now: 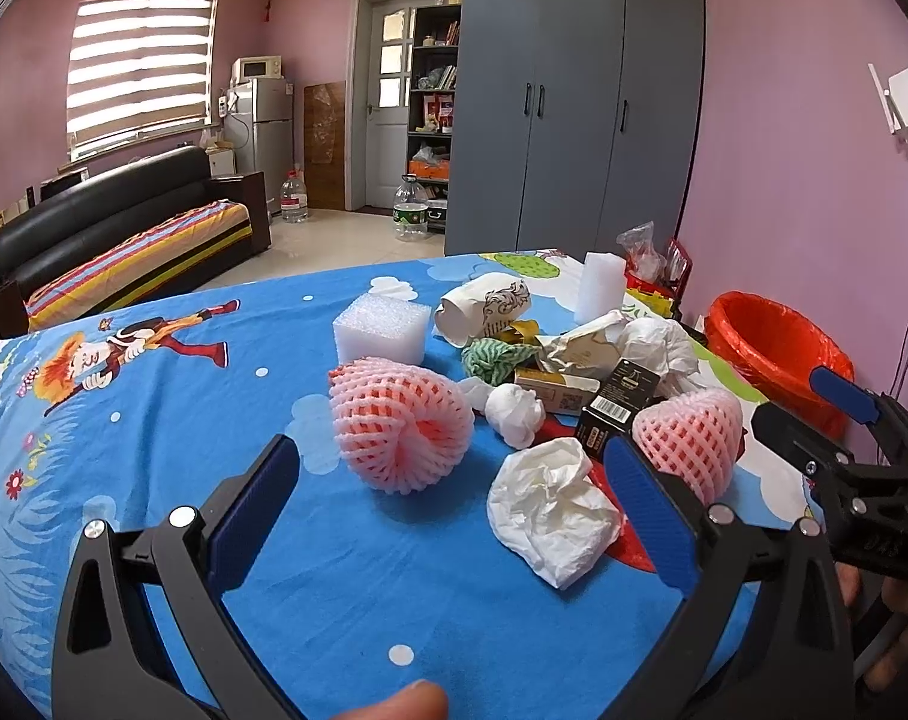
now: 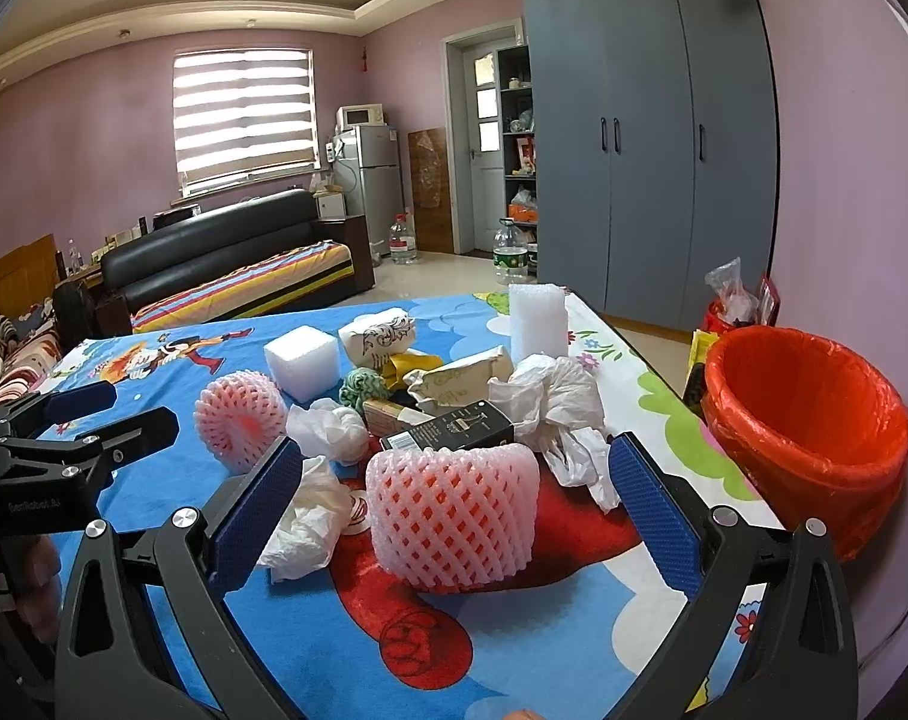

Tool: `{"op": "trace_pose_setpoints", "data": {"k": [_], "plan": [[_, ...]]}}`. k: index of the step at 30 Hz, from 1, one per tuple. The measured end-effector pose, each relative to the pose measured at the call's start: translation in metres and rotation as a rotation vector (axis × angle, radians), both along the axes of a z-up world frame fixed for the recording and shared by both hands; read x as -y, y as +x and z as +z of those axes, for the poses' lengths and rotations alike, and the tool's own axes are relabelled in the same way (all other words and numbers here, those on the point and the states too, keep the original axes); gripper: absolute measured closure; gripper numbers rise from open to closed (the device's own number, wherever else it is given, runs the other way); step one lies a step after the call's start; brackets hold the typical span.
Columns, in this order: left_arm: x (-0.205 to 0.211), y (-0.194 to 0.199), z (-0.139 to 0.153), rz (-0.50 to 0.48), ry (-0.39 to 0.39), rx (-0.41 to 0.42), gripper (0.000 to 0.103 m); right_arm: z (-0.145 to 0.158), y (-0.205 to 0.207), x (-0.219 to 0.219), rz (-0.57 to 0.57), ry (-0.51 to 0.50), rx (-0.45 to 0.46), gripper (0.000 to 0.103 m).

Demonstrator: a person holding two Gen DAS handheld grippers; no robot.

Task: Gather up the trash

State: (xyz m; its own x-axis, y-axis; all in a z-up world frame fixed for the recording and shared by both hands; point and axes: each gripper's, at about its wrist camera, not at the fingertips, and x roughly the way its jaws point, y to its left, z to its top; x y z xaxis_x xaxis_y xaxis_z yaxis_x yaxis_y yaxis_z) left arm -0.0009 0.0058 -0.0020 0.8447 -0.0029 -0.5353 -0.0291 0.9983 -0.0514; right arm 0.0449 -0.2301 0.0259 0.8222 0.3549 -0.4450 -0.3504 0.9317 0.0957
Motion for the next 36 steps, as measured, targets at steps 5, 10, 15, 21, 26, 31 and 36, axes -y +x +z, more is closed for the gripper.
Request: {"op": "trace_pose_setpoints", "data": {"k": [5, 10, 15, 21, 26, 31, 36], "plan": [[-0.0006, -0.0005, -0.0008, -0.005, -0.001, -0.002, 0.005, 0.0001, -0.0003, -0.0009, 0.0, 0.001, 0.0, 0.007], [0.0005, -0.0004, -0.0017, -0.002, -0.005, -0.002, 0.005, 0.0007, -0.0003, -0.0007, 0.001, 0.001, -0.001, 0.007], [0.0006, -0.0002, -0.0018, -0.001, -0.004, -0.003, 0.005, 0.0, 0.0011, -0.0003, 0.0, 0.001, -0.005, 0.007], [0.0017, 0.0009, -0.0016, 0.0, -0.006, -0.003, 0.005, 0.0003, 0.0001, 0.0001, -0.004, 0.001, -0.004, 0.007], [0.0021, 0.001, -0.0017, 0.001, -0.006, -0.002, 0.004, 0.0011, -0.0002, 0.0005, -0.003, -0.001, -0.003, 0.007], [0.0017, 0.0017, -0.0011, 0.003, -0.01, -0.006, 0.005, 0.0003, -0.0008, 0.0001, -0.001, -0.001, -0.005, 0.007], [0.0013, 0.0011, -0.0011, 0.002, -0.009, -0.004, 0.005, -0.0004, -0.0008, -0.0001, -0.004, 0.002, -0.006, 0.007]]}}
